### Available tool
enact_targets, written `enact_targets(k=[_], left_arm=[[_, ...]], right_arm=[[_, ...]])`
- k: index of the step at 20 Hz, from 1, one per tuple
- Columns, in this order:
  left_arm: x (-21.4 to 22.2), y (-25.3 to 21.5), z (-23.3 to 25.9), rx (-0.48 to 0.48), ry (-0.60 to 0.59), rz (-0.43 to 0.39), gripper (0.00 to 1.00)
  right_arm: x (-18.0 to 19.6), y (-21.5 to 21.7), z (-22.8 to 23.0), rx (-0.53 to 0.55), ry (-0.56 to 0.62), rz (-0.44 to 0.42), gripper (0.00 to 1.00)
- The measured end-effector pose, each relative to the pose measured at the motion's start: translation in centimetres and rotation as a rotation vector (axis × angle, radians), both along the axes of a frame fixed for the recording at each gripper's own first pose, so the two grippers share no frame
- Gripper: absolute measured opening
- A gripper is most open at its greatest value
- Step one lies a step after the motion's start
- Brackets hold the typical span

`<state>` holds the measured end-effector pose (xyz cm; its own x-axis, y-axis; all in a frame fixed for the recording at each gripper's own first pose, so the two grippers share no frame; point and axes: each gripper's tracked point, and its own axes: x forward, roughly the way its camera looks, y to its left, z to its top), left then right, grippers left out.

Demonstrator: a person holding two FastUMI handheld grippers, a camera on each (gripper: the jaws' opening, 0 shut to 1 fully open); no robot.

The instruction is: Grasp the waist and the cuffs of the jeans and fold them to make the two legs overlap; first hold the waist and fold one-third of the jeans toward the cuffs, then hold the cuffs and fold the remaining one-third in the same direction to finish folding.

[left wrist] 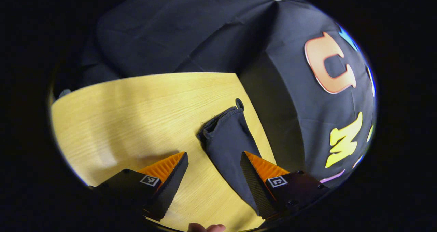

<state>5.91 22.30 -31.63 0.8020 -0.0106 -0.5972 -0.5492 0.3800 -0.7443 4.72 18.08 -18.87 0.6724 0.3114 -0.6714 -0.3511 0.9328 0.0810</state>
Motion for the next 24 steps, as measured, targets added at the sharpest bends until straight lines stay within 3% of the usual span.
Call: enact_targets(k=[4,6,9,11,12,13,15,16,18,19,20,21,24], left_arm=[[2.3,0.8,-0.2,-0.046,-0.048,0.07,0.98],[3.2,1.1,-0.4,-0.091,-0.061,0.102,0.96],[3.9,1.2,-0.8,-0.098,-0.072,0.105,0.81],[4.2,1.2,-1.0,-0.097,-0.08,0.097,0.77],[4.5,1.2,-1.1,-0.106,-0.086,0.096,0.84],[4.9,1.2,-1.0,-0.12,-0.093,0.102,0.72],[6.1,1.3,-1.3,-0.148,-0.099,0.116,0.65],[6.8,1.2,-1.6,-0.154,-0.098,0.114,0.7],[7.3,1.0,-1.9,-0.138,-0.094,0.097,0.49],[7.4,1.2,-2.3,-0.117,-0.079,0.091,0.42],[7.4,1.3,-2.5,-0.105,-0.065,0.093,0.52],[7.4,1.3,-2.4,-0.105,-0.057,0.101,0.27],[7.5,1.2,-1.3,-0.12,-0.076,0.12,0.19]], right_arm=[[-1.8,-3.3,-0.9,-0.027,0.032,-0.076,0.93],[-1.8,-3.8,-1.4,-0.027,0.046,-0.096,0.97],[-2.1,-5.2,-1.0,-0.021,0.046,-0.136,0.97],[-2.3,-6.2,-0.9,-0.022,0.044,-0.159,0.98],[-2.4,-6.5,-0.9,-0.021,0.046,-0.166,0.97],[-2.6,-6.8,-0.9,-0.022,0.048,-0.173,1.0],[-3.0,-7.3,-1.1,-0.025,0.055,-0.179,0.94],[-3.2,-7.5,-1.2,-0.028,0.059,-0.178,0.94],[-3.5,-7.9,-1.1,-0.031,0.057,-0.18,0.97],[-3.7,-8.1,-0.8,-0.028,0.05,-0.185,0.94],[-3.7,-8.5,-0.5,-0.027,0.042,-0.192,0.94],[-3.8,-8.9,-0.1,-0.025,0.035,-0.202,0.94],[-3.8,-10.2,1.5,-0.006,-0.002,-0.233,0.94]])
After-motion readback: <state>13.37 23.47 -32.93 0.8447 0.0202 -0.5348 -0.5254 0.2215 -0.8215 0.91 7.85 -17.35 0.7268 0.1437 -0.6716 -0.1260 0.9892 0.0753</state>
